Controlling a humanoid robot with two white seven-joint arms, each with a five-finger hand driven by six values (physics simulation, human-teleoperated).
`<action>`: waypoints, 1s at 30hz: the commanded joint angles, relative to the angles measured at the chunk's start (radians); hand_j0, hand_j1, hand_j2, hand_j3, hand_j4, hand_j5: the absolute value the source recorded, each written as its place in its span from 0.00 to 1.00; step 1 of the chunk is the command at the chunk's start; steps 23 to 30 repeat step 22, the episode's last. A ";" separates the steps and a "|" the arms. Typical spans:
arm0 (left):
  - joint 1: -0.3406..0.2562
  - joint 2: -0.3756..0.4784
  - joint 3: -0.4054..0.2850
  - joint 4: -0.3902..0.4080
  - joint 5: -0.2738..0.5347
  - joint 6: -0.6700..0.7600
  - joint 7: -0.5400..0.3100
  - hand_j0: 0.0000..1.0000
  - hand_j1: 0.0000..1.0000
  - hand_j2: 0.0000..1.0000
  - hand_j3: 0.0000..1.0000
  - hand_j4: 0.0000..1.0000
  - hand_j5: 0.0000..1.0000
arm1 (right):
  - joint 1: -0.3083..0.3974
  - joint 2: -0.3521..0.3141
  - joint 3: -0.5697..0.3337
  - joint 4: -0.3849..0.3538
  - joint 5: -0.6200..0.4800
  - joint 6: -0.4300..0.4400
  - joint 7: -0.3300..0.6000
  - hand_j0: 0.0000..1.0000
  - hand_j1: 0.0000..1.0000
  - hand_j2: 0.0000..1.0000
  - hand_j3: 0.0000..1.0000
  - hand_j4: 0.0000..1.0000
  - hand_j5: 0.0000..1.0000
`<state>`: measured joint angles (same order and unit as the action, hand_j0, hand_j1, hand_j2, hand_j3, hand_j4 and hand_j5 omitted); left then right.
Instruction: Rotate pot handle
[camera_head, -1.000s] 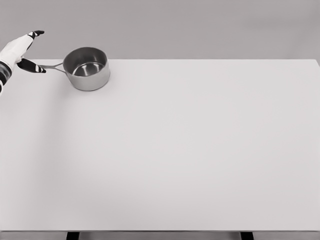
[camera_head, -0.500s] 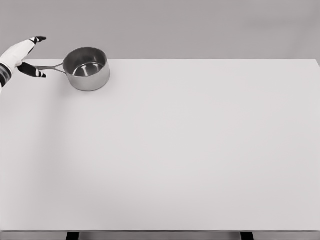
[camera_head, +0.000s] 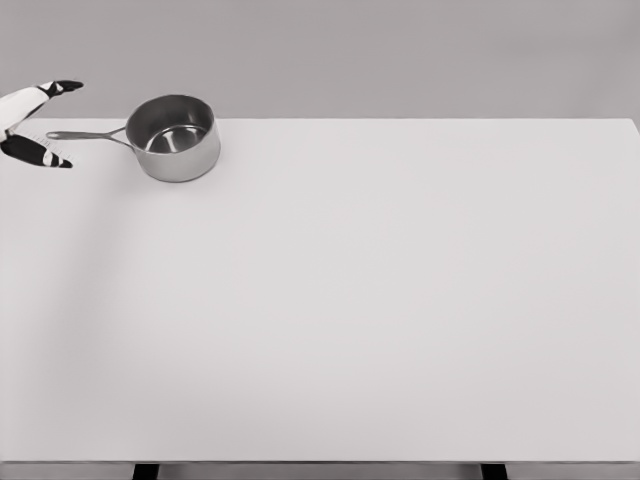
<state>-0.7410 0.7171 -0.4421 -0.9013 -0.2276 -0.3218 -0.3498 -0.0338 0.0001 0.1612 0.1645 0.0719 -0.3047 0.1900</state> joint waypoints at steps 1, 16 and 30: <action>0.000 0.116 0.003 -0.247 0.160 -0.009 -0.025 1.00 1.00 1.00 1.00 1.00 1.00 | 0.000 0.000 0.000 0.001 0.000 -0.001 0.000 1.00 1.00 1.00 1.00 1.00 1.00; 0.368 0.298 0.000 -0.861 0.447 -0.289 -0.020 1.00 1.00 1.00 1.00 1.00 1.00 | 0.000 0.000 0.000 0.000 0.000 -0.001 0.000 1.00 1.00 1.00 1.00 1.00 1.00; 0.393 0.329 0.000 -0.861 0.386 -0.289 -0.020 1.00 1.00 1.00 1.00 1.00 1.00 | 0.000 0.000 0.000 0.000 0.000 -0.001 0.000 1.00 1.00 1.00 1.00 1.00 1.00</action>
